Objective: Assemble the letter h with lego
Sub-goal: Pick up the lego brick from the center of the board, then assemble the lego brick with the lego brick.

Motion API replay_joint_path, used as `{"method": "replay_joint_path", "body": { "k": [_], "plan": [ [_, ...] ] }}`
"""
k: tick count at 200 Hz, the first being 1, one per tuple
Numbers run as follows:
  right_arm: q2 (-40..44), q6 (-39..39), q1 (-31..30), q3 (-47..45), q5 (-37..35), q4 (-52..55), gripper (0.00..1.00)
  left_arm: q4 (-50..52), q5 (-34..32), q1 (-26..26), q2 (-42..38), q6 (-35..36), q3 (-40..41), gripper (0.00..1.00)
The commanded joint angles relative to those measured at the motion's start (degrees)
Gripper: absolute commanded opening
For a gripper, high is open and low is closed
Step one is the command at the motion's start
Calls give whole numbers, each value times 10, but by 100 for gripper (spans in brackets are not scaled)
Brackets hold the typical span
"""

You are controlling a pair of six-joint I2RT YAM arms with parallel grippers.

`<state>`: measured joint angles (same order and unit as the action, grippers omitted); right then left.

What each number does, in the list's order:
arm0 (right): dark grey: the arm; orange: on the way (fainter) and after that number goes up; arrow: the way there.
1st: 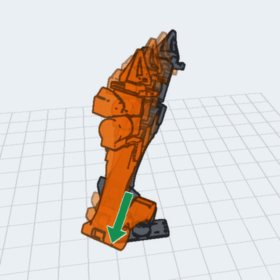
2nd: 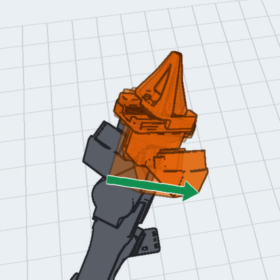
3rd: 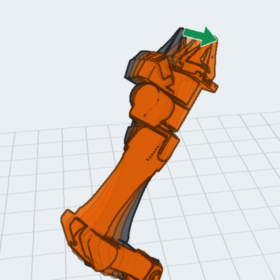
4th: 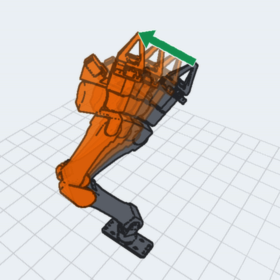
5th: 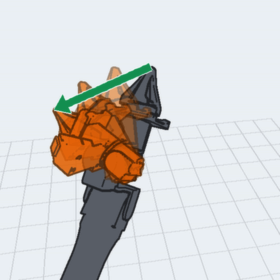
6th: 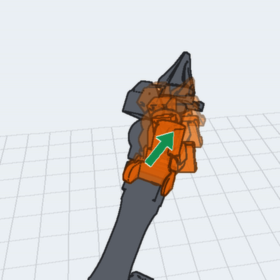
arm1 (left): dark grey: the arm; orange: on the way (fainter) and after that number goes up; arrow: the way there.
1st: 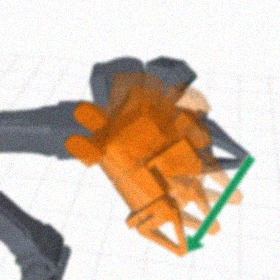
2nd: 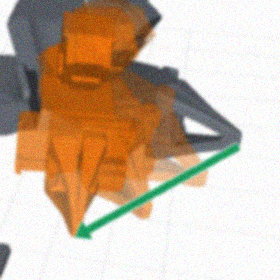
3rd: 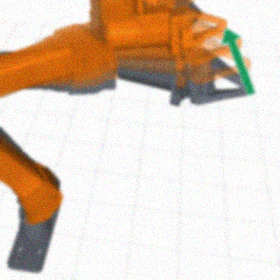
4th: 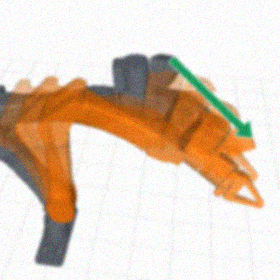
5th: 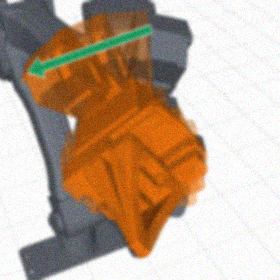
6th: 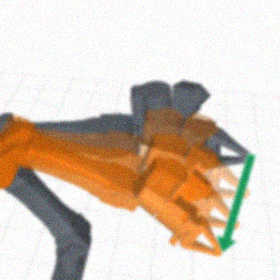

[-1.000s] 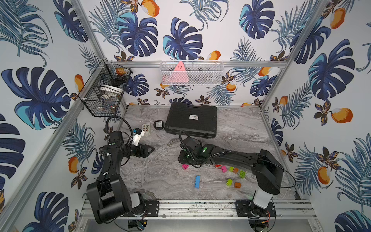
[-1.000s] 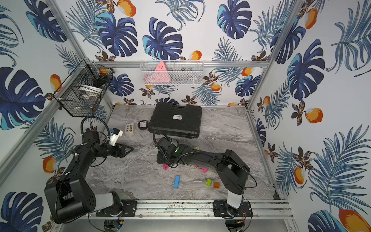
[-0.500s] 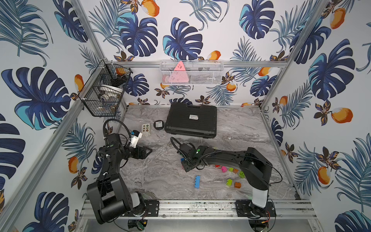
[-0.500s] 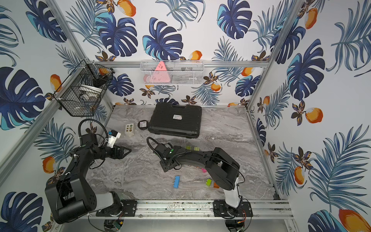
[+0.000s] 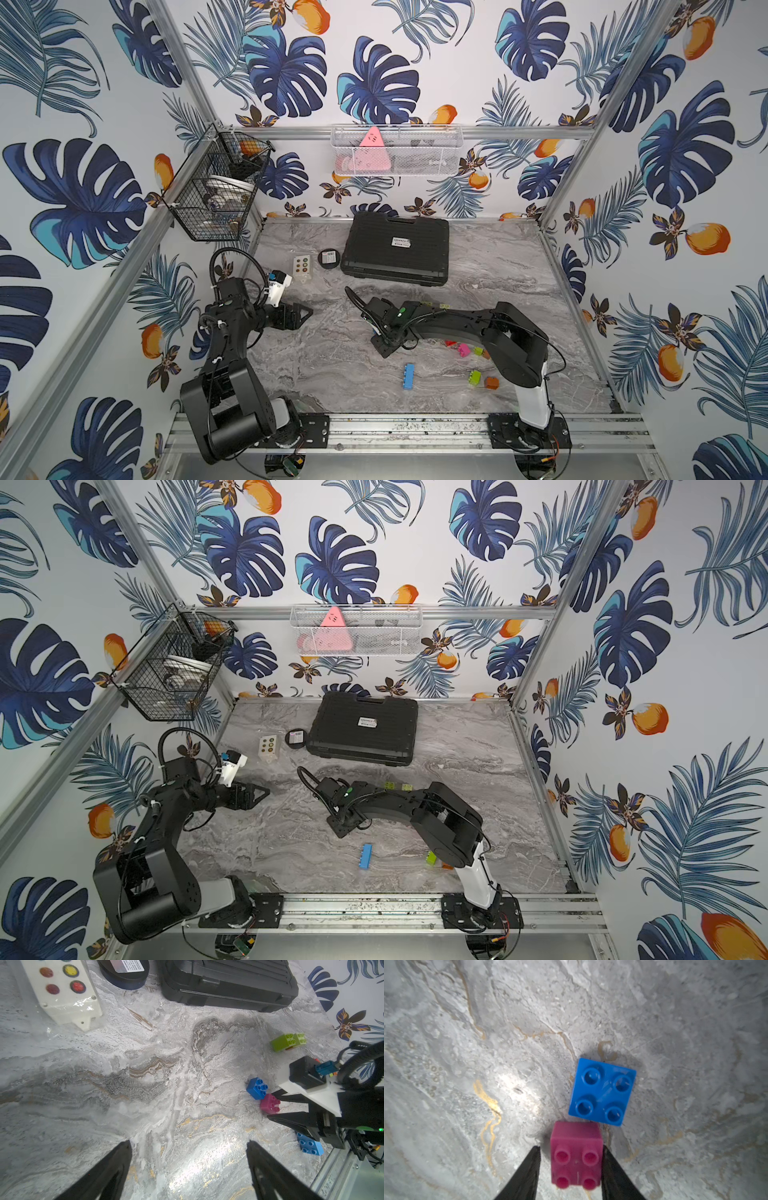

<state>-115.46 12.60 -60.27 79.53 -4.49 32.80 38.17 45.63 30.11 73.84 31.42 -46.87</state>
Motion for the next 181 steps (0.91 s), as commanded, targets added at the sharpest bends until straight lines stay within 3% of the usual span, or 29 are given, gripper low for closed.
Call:
{"method": "replay_joint_path", "body": {
  "k": [1,85,116,181],
  "plan": [
    [1,-2,0,4,-14,5,42,4,11,1,1,10,-1,92],
    [49,116,0,32,-7,43,34,2,6,9,5,7,-2,92],
    [24,150,9,83,-65,68,34,5,9,10,7,7,-3,92],
    [-31,156,30,117,-47,78,34,3,8,14,8,2,-2,93]
  ]
}}
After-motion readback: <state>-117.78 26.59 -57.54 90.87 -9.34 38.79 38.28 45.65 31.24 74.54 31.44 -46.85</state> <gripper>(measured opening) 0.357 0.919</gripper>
